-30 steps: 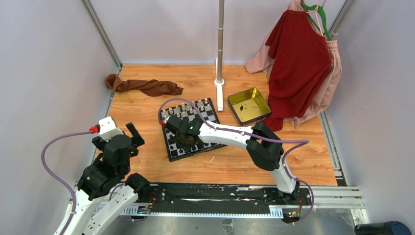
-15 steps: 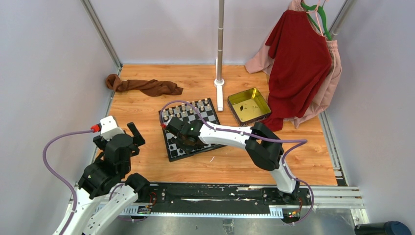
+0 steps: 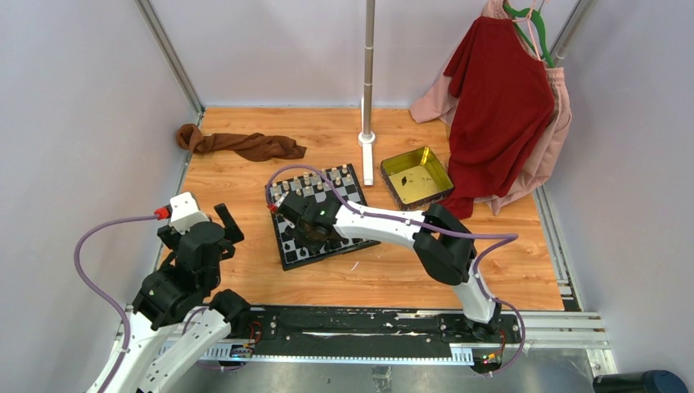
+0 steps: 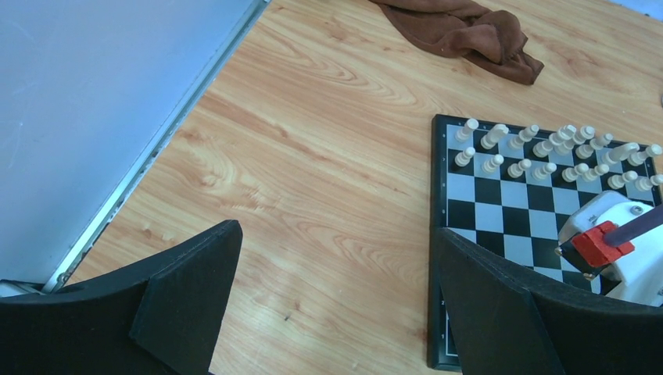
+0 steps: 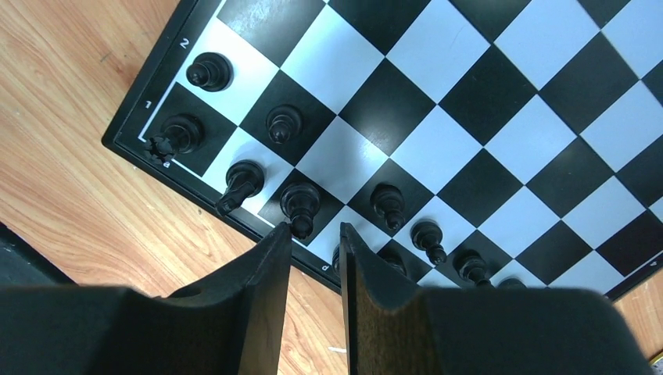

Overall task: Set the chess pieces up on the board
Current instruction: Adjust the chess piece on the chessboard.

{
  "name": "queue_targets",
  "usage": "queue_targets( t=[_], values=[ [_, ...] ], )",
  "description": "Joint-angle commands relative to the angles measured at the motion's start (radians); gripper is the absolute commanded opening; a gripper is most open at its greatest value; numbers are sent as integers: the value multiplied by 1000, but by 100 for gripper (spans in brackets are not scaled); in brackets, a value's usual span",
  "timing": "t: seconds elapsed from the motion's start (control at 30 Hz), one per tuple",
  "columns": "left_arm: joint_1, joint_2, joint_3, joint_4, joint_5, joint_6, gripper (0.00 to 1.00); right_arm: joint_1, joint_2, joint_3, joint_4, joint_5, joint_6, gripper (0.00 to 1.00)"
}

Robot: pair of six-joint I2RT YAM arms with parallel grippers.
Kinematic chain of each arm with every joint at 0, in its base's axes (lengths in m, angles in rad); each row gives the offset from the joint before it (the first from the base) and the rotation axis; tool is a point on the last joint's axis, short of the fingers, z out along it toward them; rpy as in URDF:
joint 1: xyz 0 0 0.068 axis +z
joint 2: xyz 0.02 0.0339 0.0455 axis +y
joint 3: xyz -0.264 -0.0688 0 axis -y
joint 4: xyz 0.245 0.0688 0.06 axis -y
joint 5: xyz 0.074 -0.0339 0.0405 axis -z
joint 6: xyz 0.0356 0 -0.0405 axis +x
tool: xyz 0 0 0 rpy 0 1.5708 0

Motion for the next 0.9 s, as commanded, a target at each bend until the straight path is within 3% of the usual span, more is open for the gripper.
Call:
queue_targets(
  t=[0.0, 0.87],
  values=[
    [-7, 11, -7, 17, -8, -4, 99, -12, -51, 42, -6, 23, -27, 33],
    [-7, 32, -7, 31, 15, 12, 99, -21, -174, -63, -7, 92, -4, 30]
  ],
)
